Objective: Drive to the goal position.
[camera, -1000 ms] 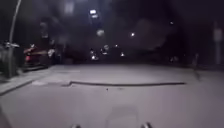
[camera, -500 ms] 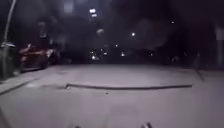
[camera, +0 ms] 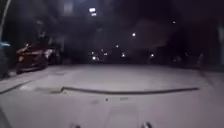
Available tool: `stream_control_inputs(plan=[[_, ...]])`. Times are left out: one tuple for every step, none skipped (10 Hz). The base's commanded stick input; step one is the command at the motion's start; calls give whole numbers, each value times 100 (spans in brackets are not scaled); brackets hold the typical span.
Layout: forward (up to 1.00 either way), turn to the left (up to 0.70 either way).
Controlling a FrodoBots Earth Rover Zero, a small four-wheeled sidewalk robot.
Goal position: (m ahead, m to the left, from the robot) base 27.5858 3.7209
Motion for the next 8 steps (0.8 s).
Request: stream_control_inputs(plan=[[50,0],[50,0],[50,0],[50,0],[50,0],[50,0],[50,0],[50,0]])
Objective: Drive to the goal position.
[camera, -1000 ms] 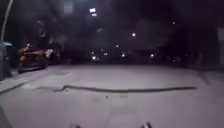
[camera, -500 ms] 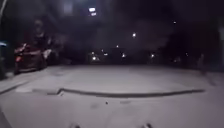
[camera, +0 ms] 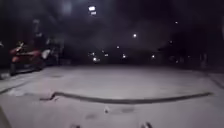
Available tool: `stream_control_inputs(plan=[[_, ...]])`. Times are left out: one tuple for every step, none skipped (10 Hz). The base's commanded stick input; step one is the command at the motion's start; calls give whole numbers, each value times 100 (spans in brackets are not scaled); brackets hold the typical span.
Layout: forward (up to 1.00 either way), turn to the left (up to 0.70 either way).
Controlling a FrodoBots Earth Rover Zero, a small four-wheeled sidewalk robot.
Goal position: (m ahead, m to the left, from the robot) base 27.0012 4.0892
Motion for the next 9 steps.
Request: stream_control_inputs(plan=[[50,0],[50,0],[50,0],[50,0],[50,0],[50,0],[50,0],[50,0],[50,0]])
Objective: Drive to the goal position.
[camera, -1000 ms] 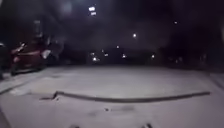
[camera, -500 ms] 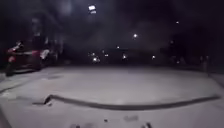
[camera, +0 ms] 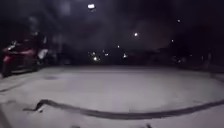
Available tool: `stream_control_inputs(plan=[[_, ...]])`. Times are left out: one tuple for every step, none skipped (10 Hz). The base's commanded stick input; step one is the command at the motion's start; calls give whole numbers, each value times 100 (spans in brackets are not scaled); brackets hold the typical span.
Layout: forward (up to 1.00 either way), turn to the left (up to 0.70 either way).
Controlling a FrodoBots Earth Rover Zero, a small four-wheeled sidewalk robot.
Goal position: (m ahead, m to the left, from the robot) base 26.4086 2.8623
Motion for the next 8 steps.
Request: stream_control_inputs(plan=[[50,0],[50,0],[50,0],[50,0],[50,0],[50,0],[50,0],[50,0]])
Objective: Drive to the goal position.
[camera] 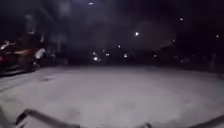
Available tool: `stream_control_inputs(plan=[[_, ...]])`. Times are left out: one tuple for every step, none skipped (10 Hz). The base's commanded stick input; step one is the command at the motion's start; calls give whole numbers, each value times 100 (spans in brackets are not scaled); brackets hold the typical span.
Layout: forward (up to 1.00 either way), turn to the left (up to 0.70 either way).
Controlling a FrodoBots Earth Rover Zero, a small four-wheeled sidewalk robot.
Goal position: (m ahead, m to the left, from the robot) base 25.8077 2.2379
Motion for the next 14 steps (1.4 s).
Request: stream_control_inputs(plan=[[50,0],[50,0],[50,0],[50,0],[50,0],[50,0],[50,0],[50,0],[50,0],[50,0],[50,0],[50,0],[50,0],[50,0]])
